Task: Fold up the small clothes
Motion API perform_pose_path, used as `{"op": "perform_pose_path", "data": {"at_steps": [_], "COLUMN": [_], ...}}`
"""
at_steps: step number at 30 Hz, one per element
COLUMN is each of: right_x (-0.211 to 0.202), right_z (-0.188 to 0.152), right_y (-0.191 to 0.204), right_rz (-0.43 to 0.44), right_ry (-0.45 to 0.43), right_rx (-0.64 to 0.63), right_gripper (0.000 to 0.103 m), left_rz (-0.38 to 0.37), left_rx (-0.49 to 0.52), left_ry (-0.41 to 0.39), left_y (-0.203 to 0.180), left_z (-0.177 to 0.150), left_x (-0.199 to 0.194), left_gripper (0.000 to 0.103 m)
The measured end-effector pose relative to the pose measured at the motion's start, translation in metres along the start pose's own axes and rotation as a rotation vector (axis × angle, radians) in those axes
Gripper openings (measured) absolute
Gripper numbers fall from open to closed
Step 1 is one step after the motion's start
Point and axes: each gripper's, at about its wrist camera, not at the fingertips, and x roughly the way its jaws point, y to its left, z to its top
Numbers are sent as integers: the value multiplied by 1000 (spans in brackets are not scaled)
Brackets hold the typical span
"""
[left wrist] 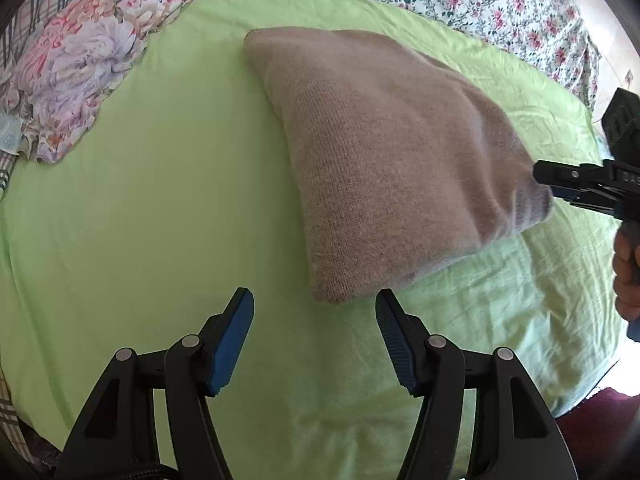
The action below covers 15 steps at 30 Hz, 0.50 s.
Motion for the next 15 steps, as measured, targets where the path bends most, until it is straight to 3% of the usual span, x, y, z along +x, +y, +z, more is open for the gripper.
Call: {"op": "perform_pose_path", "data": {"at_steps": [3, 5, 7, 9, 12, 15], "right_x": [4, 7, 7, -7, -39, -39], "right_z": [-3, -2, 0, 3, 7, 8], "right_y": [6, 8, 10, 18, 30, 25], "right_rz": [8, 18, 20, 47, 98, -7], "right_ry": [-3, 1, 12, -17, -92, -56], "right_rx": [-26, -31, -41, -66, -128, -186], "right_gripper": [43, 37, 8, 8, 7, 7], "left_rz": [4, -6, -16, -20, -13, -37], "left_rx": [-10, -20, -18, -5, -41, -105], "left_ry": [-6, -6, -20, -23, -27, -4], "left_y": [-1, -2, -5, -8, -8, -2], "left_z": [4, 7, 10, 11, 10, 8], "left_x": [7, 9, 6, 4, 0, 1], "left_gripper": [50, 45, 39, 14, 10, 8]}}
